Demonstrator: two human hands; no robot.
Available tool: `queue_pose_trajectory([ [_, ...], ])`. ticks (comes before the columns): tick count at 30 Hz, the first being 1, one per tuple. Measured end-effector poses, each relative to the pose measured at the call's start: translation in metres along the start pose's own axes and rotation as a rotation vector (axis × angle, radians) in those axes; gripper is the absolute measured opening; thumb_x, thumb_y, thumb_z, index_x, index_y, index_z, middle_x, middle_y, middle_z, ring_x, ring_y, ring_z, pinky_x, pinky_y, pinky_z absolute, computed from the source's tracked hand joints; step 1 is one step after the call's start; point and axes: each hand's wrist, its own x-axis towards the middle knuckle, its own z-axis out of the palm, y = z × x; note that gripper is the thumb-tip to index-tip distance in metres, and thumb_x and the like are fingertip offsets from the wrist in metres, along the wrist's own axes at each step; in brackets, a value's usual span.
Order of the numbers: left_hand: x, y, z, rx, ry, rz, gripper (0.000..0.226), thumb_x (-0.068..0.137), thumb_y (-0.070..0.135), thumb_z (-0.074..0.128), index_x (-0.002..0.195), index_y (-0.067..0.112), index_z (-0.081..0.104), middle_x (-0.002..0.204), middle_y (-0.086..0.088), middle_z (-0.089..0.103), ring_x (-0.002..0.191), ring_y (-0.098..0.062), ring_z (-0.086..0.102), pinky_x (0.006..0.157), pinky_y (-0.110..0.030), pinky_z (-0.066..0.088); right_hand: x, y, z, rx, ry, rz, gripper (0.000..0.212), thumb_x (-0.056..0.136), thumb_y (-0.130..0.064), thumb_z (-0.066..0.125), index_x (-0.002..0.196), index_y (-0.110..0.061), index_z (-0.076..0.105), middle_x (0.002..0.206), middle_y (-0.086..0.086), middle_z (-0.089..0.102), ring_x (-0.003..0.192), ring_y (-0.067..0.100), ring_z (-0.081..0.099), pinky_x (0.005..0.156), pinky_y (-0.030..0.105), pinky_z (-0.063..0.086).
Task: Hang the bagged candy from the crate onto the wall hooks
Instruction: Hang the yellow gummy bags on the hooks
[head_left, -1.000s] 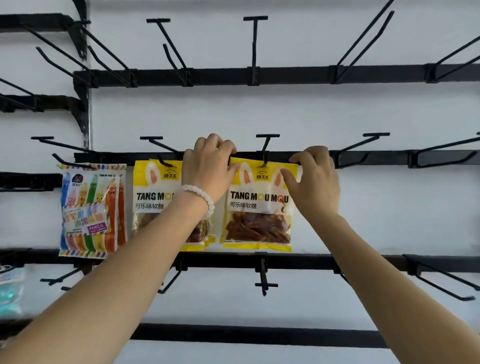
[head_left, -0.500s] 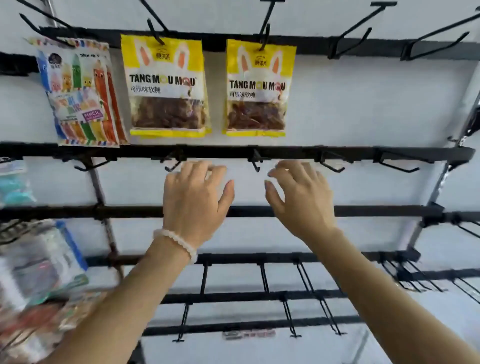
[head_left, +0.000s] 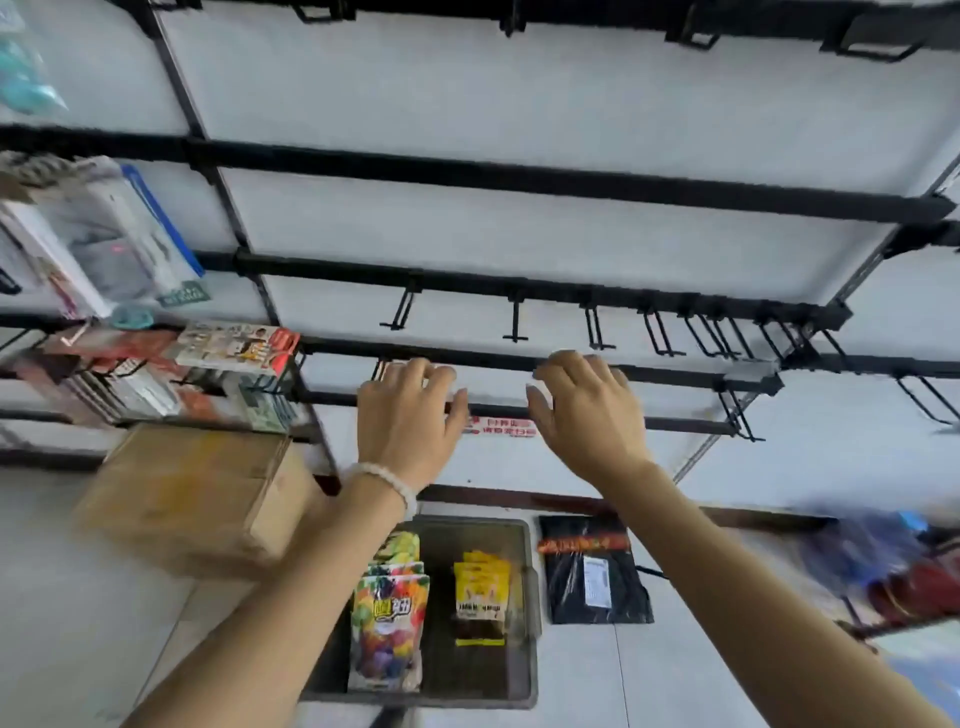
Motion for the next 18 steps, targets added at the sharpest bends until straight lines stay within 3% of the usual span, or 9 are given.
queue_pose_trajectory([
  [7, -0.078, 0.003, 0.066, 0.040, -0.257, -0.072, 0.037, 0.091, 0.040, 0.041, 0.115, 0.019, 0.059, 0.109, -0.005, 0.064, 0.097, -0.026, 0.058, 0.071, -0.037, 0.046, -0.088, -0.001, 0.063, 0.040, -0.230, 0.100, 0.027, 0.084, -0.031, 0.048, 0.090, -0.012, 0.067, 0.093, 0.007, 0.067, 0.080, 0.030, 0.063, 0.065, 0.035, 0.050],
  [11, -0.119, -0.006, 0.114, 0.029, -0.392, -0.108, 0.038, 0.090, 0.040, 0.036, 0.112, 0.019, 0.060, 0.105, -0.005, 0.063, 0.093, -0.026, 0.057, 0.070, -0.037, 0.047, -0.136, -0.007, 0.110, 0.046, -0.385, 0.150, 0.018, 0.084, -0.026, 0.053, 0.089, -0.014, 0.065, 0.090, 0.006, 0.065, 0.079, 0.029, 0.062, 0.063, 0.034, 0.049],
  [15, -0.164, -0.015, 0.169, 0.035, -0.499, -0.111, 0.035, 0.092, 0.040, 0.038, 0.113, 0.021, 0.059, 0.110, -0.004, 0.062, 0.097, -0.025, 0.057, 0.069, -0.036, 0.044, -0.188, -0.014, 0.170, 0.058, -0.543, 0.148, 0.037, 0.083, -0.035, 0.034, 0.085, -0.015, 0.065, 0.086, 0.004, 0.064, 0.075, 0.028, 0.062, 0.057, 0.033, 0.047],
  [18, -0.198, -0.022, 0.227, 0.011, -0.584, -0.148, 0.032, 0.091, 0.040, 0.038, 0.105, 0.021, 0.060, 0.101, -0.004, 0.063, 0.090, -0.025, 0.058, 0.064, -0.035, 0.045, -0.223, -0.015, 0.223, 0.056, -0.667, 0.151, 0.026, 0.086, -0.032, 0.045, 0.089, -0.016, 0.065, 0.092, 0.004, 0.064, 0.083, 0.028, 0.061, 0.061, 0.036, 0.048],
])
